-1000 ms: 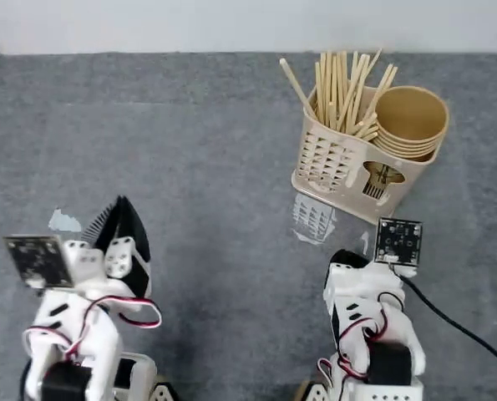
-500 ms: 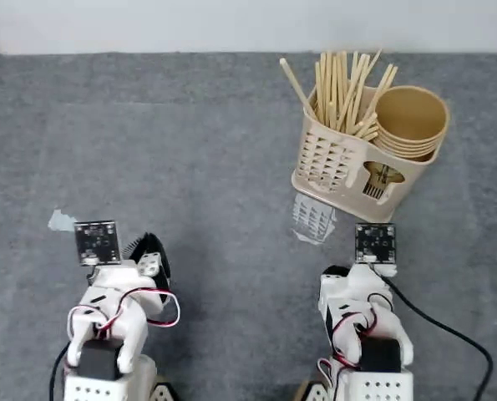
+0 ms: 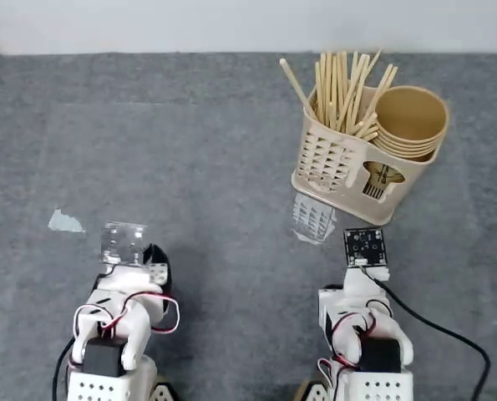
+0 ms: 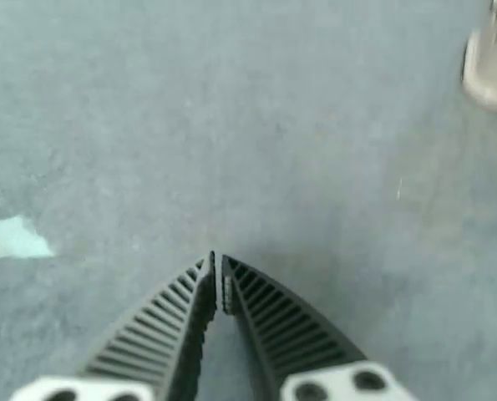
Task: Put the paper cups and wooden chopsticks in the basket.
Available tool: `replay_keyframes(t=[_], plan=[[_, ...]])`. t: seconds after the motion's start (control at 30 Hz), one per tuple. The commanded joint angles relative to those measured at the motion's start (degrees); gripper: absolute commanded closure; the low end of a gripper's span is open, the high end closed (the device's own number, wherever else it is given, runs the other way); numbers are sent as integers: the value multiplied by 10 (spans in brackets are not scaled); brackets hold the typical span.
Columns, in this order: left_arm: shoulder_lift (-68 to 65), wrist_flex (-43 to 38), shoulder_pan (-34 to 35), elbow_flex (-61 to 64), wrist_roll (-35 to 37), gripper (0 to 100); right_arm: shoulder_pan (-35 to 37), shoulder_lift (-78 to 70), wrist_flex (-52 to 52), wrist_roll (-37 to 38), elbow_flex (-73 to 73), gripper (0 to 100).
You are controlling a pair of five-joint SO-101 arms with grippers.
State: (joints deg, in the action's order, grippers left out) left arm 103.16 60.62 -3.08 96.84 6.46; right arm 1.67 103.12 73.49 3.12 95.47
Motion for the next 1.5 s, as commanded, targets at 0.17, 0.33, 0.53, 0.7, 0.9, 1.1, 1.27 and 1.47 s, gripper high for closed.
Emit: replay_keyframes(t=[0.17,0.33,0.53,0.7,0.9,1.1,1.27,1.47], plan=[[4,67,3,-4,-34,988,-6,7,16,4,10,989],[4,107,3,-4,-34,988,-5,7,16,4,10,989],[6,113,3,-4,-36,988,-4,7,16,4,10,989],[6,113,3,-4,-36,988,-4,7,16,4,10,989],[6,113,3,-4,-36,988,-4,7,16,4,10,989],[6,113,3,-4,-36,988,-4,7,16,4,10,989],[6,113,3,-4,-36,988,-4,7,16,4,10,989],[6,113,3,-4,-36,988,-4,7,16,4,10,989]])
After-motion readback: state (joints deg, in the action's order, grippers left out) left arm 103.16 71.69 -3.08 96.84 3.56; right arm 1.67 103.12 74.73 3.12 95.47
